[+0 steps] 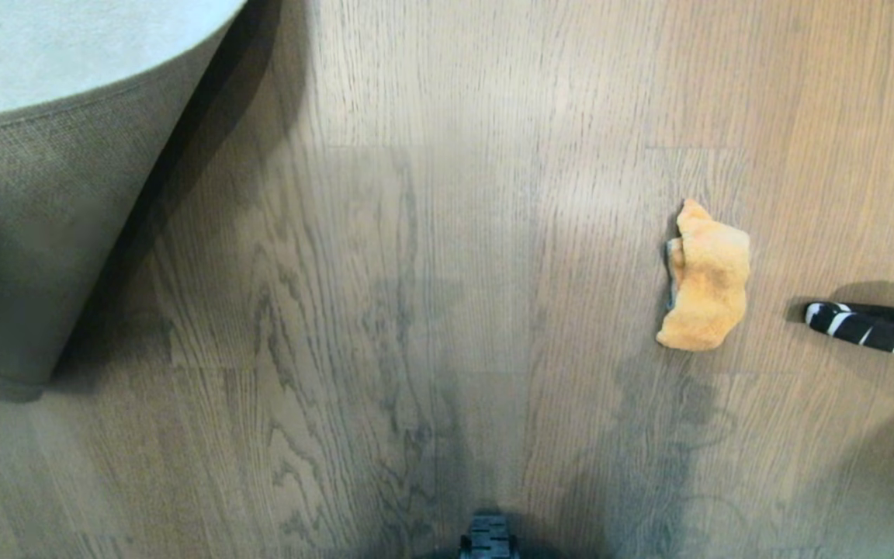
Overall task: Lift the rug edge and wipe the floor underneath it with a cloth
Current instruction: Pick up the rag
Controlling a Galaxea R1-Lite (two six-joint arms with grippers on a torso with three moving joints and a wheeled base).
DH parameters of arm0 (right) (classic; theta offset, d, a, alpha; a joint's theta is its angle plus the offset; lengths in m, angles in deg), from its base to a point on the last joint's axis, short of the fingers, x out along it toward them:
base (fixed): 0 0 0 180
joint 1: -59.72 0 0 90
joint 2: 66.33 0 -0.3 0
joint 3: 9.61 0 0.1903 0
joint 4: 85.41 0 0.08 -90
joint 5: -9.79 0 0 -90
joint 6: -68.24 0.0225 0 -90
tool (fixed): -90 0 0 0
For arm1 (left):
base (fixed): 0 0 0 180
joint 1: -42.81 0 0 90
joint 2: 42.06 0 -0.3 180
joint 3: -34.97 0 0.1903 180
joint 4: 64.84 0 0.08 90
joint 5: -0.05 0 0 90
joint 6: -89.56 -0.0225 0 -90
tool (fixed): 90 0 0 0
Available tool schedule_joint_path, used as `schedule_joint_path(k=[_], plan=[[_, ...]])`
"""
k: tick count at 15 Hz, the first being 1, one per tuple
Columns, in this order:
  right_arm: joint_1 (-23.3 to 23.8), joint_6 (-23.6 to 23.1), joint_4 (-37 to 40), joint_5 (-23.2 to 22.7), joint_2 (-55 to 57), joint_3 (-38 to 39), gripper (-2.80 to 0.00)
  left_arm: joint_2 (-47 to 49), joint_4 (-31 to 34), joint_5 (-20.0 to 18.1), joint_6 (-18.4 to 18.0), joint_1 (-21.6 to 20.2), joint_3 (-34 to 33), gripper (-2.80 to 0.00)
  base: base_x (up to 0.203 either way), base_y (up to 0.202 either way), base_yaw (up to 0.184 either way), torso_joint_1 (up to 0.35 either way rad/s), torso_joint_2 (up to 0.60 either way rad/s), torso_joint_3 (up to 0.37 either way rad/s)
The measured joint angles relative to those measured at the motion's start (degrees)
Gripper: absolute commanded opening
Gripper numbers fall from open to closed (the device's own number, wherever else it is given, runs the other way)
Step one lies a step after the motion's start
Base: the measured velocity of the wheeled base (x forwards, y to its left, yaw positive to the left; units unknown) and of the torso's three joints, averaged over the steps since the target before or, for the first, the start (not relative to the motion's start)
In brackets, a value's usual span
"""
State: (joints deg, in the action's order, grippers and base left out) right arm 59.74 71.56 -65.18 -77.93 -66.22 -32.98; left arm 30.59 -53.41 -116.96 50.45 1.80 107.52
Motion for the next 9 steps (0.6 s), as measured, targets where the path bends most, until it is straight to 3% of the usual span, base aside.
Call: schedule_joint_path(k=[3, 6, 9], plan=[[0.0, 0.0, 0.0, -0.02, 0.0, 0.0, -2.8, -0.24, 0.29, 0.13, -1.64, -0.27, 2.19, -2.8, 0.0, 0.0, 0.0, 0.0, 0.0, 0.0], [0.0, -0.01, 0.02, -0.02, 0.0, 0.0, -2.8, -0.26, 0.13, 0.07, -6.95, -2.59, 5.82, -2.8, 0.0, 0.0, 0.0, 0.0, 0.0, 0.0], [0.0, -0.01, 0.01, -0.02, 0.0, 0.0, -2.8, -0.04, -0.09, 0.05, -8.71, -3.74, 7.23, -2.8, 0.0, 0.0, 0.0, 0.0, 0.0, 0.0]])
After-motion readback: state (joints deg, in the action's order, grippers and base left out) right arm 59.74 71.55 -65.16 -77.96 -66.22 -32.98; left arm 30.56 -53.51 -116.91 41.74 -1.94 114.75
